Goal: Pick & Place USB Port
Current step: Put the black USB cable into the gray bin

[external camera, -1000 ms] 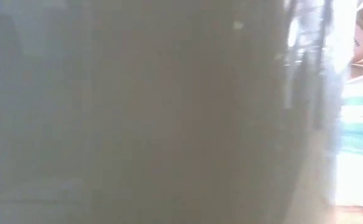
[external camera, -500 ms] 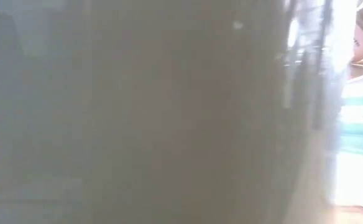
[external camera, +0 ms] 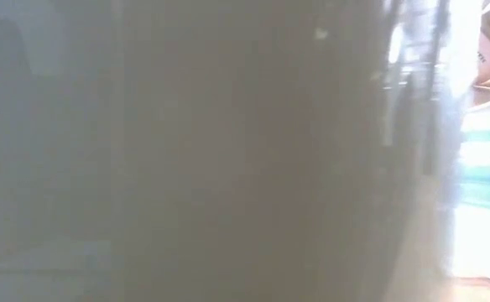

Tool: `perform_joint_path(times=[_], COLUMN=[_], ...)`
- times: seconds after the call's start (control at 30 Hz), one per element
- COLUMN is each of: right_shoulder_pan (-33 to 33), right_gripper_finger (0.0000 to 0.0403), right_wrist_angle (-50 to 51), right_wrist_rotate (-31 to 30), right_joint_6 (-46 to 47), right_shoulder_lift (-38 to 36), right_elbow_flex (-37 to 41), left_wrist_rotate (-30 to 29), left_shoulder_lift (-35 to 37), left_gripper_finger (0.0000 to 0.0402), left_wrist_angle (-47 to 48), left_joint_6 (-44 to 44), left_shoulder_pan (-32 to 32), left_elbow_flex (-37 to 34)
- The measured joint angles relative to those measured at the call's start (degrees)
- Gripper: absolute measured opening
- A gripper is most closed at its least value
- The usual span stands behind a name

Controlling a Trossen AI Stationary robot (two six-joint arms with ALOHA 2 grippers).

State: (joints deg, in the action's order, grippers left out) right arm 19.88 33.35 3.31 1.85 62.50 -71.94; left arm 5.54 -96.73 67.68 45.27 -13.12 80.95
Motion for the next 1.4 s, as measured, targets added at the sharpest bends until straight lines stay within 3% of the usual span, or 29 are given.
perform_joint_path(times=[0.27, 0.53, 0.67, 1.4], right_shoulder_pan=[0.0, 0.0, -0.3, -1.9], right_gripper_finger=[0.0204, 0.0204, 0.0204, 0.0204], right_wrist_angle=[1.1, 1.8, 1.8, 2.1], right_wrist_rotate=[-0.2, -0.2, 0.0, 1.9], right_joint_6=[-0.4, -0.8, -1.3, -0.8], right_shoulder_lift=[0.0, 0.0, 0.0, 0.0], right_elbow_flex=[0.0, 0.0, 0.0, 0.0], left_wrist_rotate=[1.8, 5.7, 5.1, 2.3], left_shoulder_lift=[0.0, 0.0, 0.0, 0.0], left_gripper_finger=[0.0113, 0.0113, 0.0113, 0.0113], left_wrist_angle=[-4.2, -16.2, -20.3, -20.7], left_joint_6=[-3.4, 1.5, 2.1, 2.8], left_shoulder_pan=[0.5, 0.4, 0.4, 0.4], left_elbow_flex=[-7.1, -15.5, -15.9, -15.9])
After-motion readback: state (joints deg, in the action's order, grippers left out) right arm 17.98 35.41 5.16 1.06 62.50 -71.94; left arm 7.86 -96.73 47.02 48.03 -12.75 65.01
